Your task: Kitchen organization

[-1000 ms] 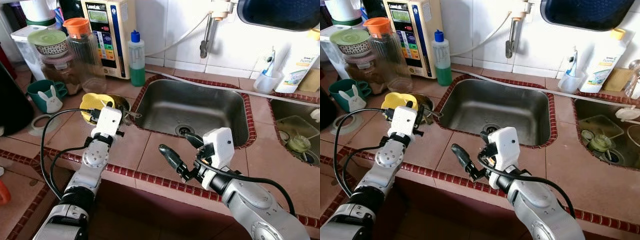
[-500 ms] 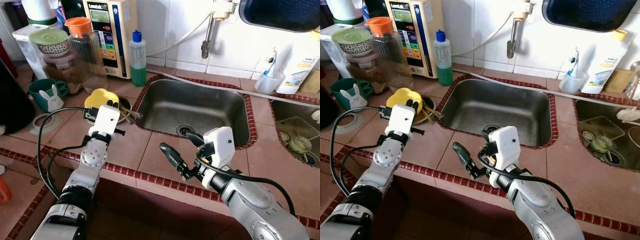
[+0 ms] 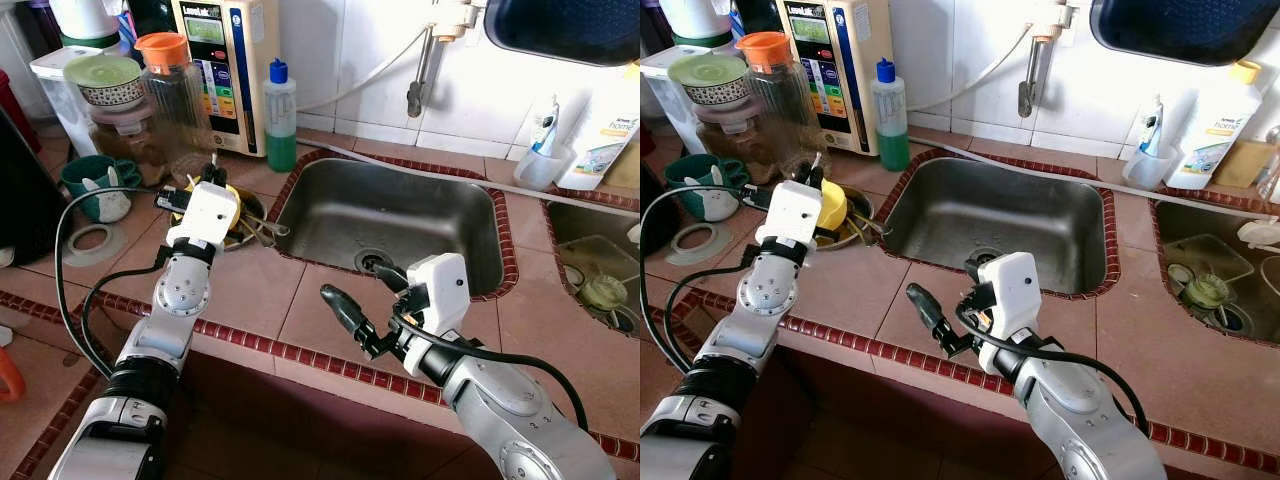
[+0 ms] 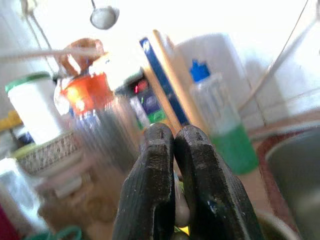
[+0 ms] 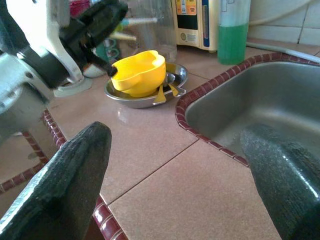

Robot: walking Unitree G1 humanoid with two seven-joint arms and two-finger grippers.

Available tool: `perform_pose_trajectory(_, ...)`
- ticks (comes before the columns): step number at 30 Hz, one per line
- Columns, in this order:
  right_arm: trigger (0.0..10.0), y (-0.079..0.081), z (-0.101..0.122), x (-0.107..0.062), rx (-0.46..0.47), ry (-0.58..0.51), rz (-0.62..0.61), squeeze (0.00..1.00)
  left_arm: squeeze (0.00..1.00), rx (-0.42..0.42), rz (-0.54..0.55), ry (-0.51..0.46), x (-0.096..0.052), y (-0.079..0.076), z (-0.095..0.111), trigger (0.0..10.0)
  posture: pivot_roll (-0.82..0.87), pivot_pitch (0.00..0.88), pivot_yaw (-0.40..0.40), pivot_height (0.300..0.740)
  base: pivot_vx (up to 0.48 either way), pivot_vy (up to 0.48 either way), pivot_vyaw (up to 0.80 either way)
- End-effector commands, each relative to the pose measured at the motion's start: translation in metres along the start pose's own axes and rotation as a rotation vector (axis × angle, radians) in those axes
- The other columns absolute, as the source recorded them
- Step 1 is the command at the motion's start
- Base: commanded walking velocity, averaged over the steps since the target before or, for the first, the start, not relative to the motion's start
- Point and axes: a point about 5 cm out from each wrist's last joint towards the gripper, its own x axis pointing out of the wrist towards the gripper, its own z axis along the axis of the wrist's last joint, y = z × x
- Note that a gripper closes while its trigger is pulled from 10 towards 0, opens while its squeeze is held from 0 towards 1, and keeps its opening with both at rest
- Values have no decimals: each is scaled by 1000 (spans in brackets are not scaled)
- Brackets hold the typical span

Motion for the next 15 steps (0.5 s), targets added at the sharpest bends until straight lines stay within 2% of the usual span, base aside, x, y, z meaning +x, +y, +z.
perform_pose_trajectory(1, 10000, -5, 2, 2, -3, -18, -38, 0, 0, -54, -31, -114, 15, 0, 30, 0, 26, 12, -3, 740, 0, 0, 0)
perform_pose_trajectory(2, 10000, -7, 3, 2, 4, -25, -51, 0, 0, -90, -48, -147, 19, -1, 40, 0, 26, 12, -3, 740, 0, 0, 0)
perform_pose_trajectory(4, 10000, -13, 5, 3, 6, -47, -92, 0, 0, -215, -80, -199, 29, -2, 62, 0, 30, 11, -6, 740, 0, 0, 0)
perform_pose_trajectory(5, 10000, -13, 5, 3, 6, -47, -92, 0, 0, -215, -80, -199, 29, -2, 62, 0, 30, 11, -6, 740, 0, 0, 0)
perform_pose_trajectory(6, 10000, -16, 6, 4, 15, -55, -110, 0, 0, -313, -76, -190, 34, -2, 68, 0, 32, 11, -7, 740, 0, 0, 0)
perform_pose_trajectory(7, 10000, -20, 7, 5, 27, -67, -134, 0, 0, -502, -57, -139, 42, -1, 73, 0, 34, 9, -7, 740, 0, 0, 0)
perform_pose_trajectory(9, 10000, -26, 9, 7, 40, -86, -171, 0, 0, -809, -76, -71, 51, -5, 81, 0, 35, 6, -5, 740, 0, 0, 0)
perform_pose_trajectory(10, 10000, -27, 10, 8, 40, -92, -183, 0, 0, -902, -93, -52, 53, -8, 83, 0, 35, 5, -5, 740, 0, 0, 0)
perform_pose_trajectory(11, 10000, -33, 12, 9, 56, -116, -228, 0, 0, -1068, -133, -29, 52, -13, 87, 0, 36, 5, -4, 740, 0, 0, 0)
perform_pose_trajectory(12, 10000, -35, 13, 9, 64, -127, -244, 0, 0, -1118, -146, -21, 51, -15, 87, 0, 37, 4, -3, 740, 0, 0, 0)
perform_pose_trajectory(15, 10000, -44, 18, 9, 117, -178, -305, 0, 0, -1338, -174, 58, 45, -24, 79, 0, 35, 3, -3, 740, 0, 0, 0)
